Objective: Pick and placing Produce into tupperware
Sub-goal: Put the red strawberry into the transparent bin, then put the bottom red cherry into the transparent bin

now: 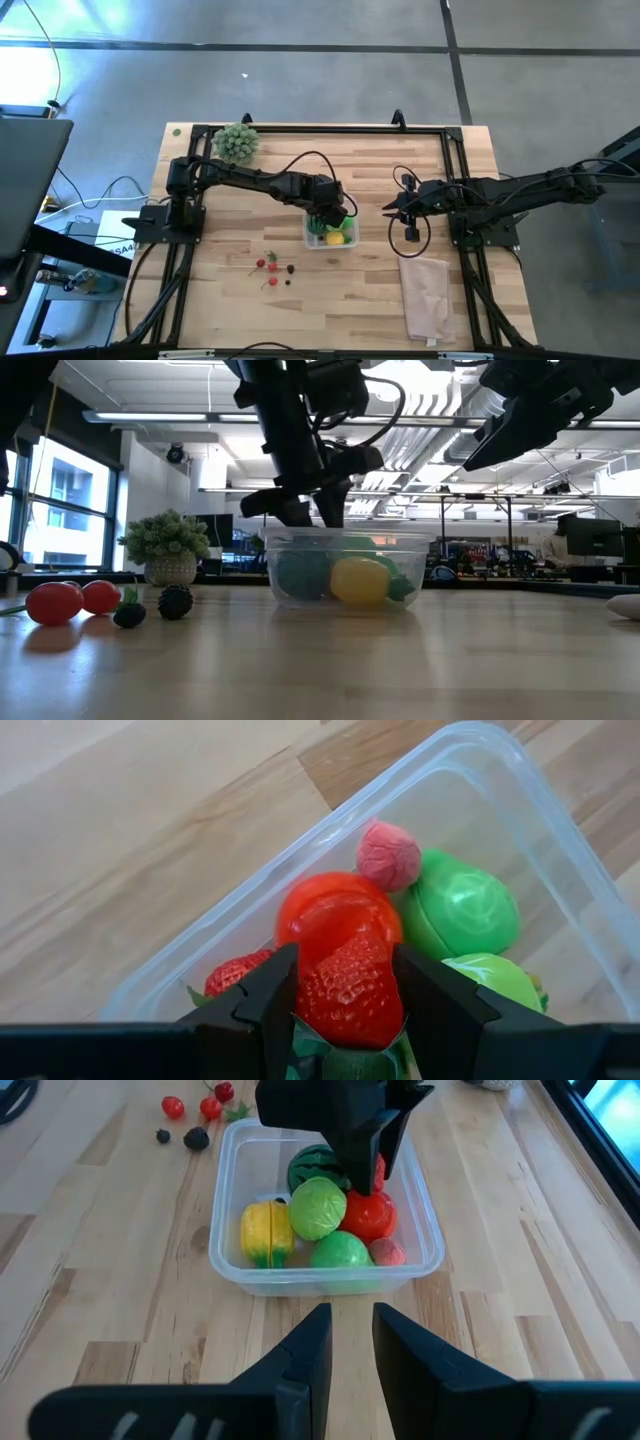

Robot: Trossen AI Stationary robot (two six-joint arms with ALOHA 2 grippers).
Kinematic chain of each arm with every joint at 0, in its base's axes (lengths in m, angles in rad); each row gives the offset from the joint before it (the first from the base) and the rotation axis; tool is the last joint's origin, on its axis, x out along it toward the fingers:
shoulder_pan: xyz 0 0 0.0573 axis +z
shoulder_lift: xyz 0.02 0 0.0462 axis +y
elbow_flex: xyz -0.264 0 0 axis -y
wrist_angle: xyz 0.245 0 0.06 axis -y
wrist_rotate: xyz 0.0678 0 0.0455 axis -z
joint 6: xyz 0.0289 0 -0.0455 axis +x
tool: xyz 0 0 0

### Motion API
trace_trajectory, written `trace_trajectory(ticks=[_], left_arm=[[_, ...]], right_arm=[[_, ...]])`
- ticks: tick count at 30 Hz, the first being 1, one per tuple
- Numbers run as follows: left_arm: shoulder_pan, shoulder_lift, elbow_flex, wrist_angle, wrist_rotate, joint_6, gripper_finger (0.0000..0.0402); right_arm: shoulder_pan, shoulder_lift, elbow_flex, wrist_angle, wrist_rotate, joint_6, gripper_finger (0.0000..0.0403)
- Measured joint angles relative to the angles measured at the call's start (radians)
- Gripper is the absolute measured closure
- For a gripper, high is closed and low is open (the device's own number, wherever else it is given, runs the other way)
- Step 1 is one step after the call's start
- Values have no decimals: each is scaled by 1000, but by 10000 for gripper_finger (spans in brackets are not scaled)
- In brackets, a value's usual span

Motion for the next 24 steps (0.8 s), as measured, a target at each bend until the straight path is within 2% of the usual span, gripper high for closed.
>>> trace_trajectory(ticks=[5,12,15,24], left_arm=[[0,0,0,2,0,1,248],[0,0,0,-9,-3,18,178],[0,0,0,-16,-1,35,162],[-8,0,170,-245,40,95,168]], right_arm=[[0,0,0,-1,0,0,336],[0,0,0,0,0,0,336],[0,0,0,0,0,0,336],[0,0,0,0,0,0,336]])
